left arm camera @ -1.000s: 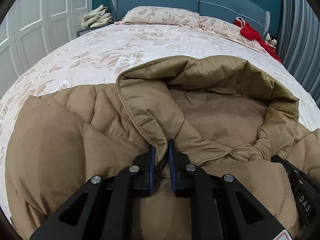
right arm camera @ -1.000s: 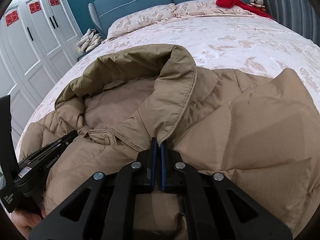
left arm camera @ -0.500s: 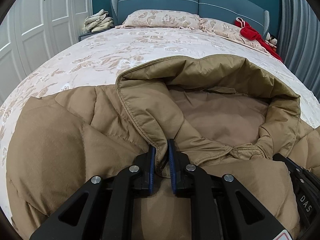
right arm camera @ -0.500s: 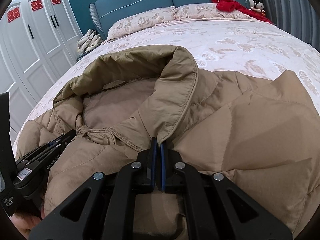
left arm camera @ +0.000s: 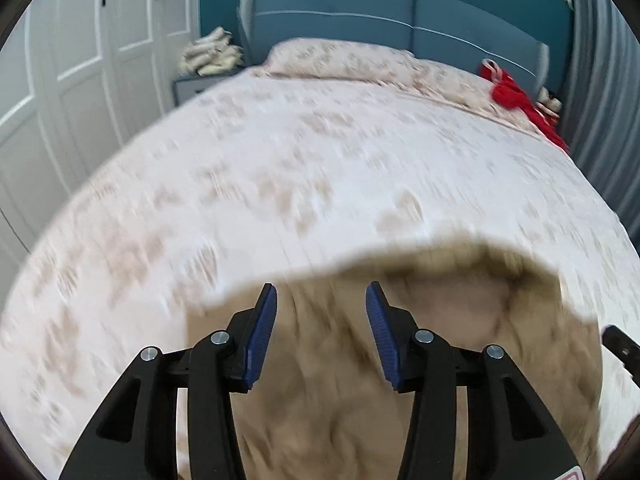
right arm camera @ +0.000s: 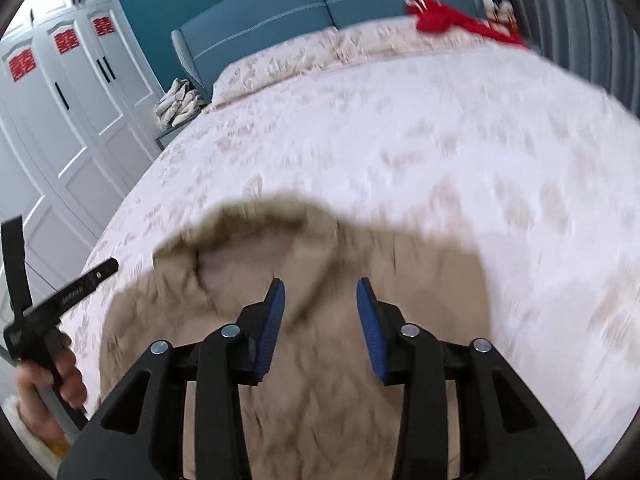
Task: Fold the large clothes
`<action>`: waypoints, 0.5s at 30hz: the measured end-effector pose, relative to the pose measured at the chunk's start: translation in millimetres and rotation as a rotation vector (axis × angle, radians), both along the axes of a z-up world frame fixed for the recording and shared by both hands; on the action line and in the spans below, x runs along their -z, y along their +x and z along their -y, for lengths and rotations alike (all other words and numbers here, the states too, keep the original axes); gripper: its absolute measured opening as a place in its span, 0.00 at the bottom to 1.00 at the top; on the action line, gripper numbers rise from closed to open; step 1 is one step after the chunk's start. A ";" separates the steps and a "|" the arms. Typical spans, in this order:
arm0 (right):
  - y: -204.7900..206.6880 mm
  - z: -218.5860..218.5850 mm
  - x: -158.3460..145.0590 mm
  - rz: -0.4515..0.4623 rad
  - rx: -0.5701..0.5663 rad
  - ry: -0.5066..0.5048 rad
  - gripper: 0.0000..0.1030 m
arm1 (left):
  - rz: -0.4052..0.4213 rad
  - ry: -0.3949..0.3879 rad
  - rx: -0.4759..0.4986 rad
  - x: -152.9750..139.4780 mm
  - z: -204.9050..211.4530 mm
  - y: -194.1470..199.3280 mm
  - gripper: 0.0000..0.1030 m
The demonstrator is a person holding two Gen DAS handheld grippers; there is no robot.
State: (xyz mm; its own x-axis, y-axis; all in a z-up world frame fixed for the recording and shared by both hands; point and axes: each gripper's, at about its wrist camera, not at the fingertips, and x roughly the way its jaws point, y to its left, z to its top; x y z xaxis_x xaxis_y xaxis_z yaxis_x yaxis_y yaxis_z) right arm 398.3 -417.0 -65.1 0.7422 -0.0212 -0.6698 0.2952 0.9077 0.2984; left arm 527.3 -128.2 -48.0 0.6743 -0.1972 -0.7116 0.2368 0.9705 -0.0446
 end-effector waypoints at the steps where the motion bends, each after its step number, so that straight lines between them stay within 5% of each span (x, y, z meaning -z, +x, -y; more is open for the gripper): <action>1: 17.7 2.9 -15.1 0.003 -0.002 -0.014 0.34 | -0.005 0.001 -0.015 -8.7 4.1 13.0 0.44; 7: 118.8 19.8 -22.3 -0.040 0.046 0.038 0.29 | -0.133 -0.007 -0.108 -17.8 42.3 94.7 0.45; 11: 150.5 13.5 20.9 -0.131 0.063 0.042 0.25 | -0.205 0.141 -0.096 31.0 74.8 99.4 0.45; 15: 134.6 -3.9 61.3 -0.166 0.013 0.049 0.22 | -0.231 0.150 -0.045 76.0 79.1 72.3 0.42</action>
State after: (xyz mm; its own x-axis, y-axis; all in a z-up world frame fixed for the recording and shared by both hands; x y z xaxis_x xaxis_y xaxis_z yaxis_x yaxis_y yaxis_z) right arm 532.9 -413.1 -126.3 0.6213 0.0056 -0.7836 0.3556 0.8891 0.2883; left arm 599.6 -207.3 -124.0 0.4964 -0.0512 -0.8666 0.1935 0.9797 0.0530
